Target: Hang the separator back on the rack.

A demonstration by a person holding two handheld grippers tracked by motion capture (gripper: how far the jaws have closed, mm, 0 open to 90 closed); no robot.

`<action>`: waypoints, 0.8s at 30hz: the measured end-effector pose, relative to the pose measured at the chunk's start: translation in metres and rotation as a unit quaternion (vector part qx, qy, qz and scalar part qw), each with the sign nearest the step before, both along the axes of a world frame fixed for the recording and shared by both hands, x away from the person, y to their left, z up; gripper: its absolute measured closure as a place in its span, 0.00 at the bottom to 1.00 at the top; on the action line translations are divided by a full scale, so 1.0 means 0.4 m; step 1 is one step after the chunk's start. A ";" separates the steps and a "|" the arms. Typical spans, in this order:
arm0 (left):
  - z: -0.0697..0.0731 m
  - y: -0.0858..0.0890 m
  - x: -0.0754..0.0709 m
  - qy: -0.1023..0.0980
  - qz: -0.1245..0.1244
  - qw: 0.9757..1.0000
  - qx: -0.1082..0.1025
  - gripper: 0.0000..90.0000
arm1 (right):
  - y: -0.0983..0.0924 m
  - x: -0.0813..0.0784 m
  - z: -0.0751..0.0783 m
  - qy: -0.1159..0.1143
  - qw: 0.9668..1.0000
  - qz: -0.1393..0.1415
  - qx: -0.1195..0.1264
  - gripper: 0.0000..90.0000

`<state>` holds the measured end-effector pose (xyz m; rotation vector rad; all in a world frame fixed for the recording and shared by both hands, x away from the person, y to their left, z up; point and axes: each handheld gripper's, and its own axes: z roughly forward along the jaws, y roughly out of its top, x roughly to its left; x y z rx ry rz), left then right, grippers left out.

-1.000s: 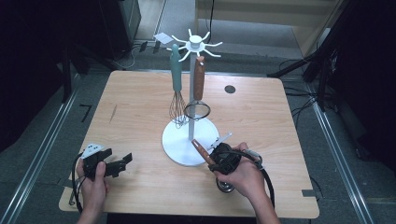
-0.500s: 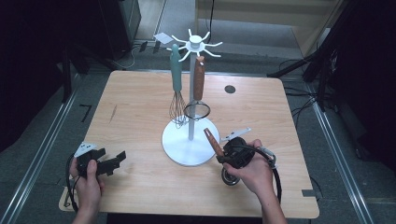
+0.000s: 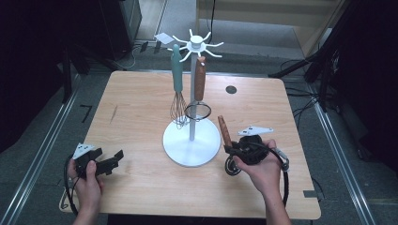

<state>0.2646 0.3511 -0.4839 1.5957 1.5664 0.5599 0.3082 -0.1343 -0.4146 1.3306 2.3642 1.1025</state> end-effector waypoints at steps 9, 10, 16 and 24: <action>-0.004 -0.019 -0.001 -0.005 -0.003 1.000 0.025 0.10 | -0.018 -0.014 0.029 -0.057 0.997 -0.015 0.046 0.78; -0.004 -0.020 -0.002 -0.004 -0.003 1.000 0.026 0.10 | -0.019 -0.015 0.033 -0.065 0.996 -0.013 0.053 0.78; -0.005 -0.021 -0.001 -0.001 -0.006 1.000 0.023 0.10 | -0.017 -0.022 0.068 -0.099 0.992 0.005 0.081 0.78; -0.005 -0.023 -0.001 0.000 -0.005 1.000 0.024 0.10 | -0.041 -0.020 0.123 -0.143 0.983 0.021 0.112 0.78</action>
